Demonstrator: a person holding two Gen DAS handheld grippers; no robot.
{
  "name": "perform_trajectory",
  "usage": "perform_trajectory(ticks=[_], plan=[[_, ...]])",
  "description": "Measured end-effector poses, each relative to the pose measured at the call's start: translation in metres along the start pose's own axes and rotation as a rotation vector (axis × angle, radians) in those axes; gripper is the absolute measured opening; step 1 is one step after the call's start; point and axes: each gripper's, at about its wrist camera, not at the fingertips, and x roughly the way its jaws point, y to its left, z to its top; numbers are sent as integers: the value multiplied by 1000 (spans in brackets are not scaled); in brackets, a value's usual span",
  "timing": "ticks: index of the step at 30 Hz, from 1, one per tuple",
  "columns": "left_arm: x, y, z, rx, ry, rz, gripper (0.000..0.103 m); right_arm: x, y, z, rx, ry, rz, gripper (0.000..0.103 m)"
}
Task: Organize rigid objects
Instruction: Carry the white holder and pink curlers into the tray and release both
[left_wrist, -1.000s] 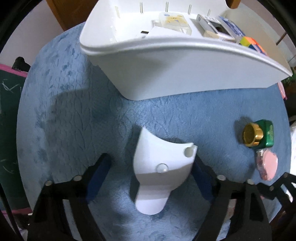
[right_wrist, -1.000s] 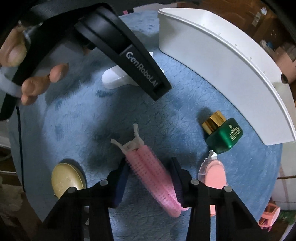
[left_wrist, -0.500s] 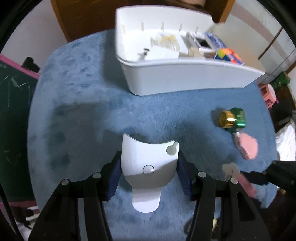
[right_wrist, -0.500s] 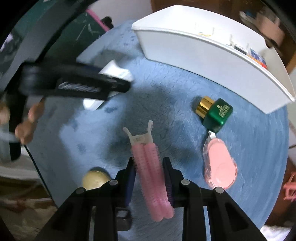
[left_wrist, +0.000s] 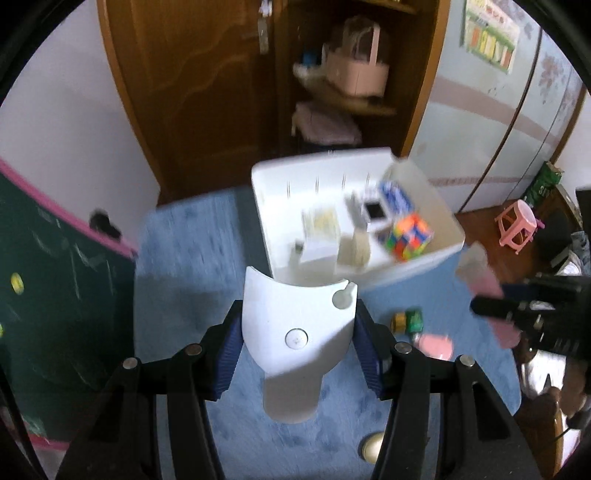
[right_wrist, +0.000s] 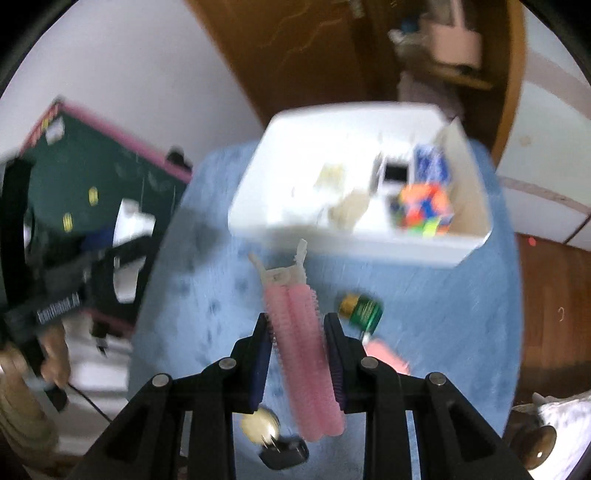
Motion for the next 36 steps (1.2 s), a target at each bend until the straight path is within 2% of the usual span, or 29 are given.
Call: perform_trajectory(ticks=[3,7,11,14,17,20,26,30,36], plan=[[-16,0,30,13,-47,14,59,-35,-2,39,36,-72,-16,28],[-31,1,75,-2,-108,27,59,-75,-3,89,100,-141,10,28],[-27,2,107,-15,-149,37,59,-98,0,131,112,-214,-14,28],[-4,3,123,-41,-135,39,59,-98,-5,154,127,-230,-17,28],[35,2,131,-60,-93,45,59,-76,-15,166,152,-194,-13,28],[77,1,132,-70,-42,64,59,-32,-33,171,203,-121,2,28],[158,0,121,-75,77,121,59,48,-66,154,308,16,28,28],[194,-2,114,-58,127,138,59,97,-81,143,352,104,34,28],[230,-8,111,-45,167,141,59,134,-97,137,396,157,52,29]])
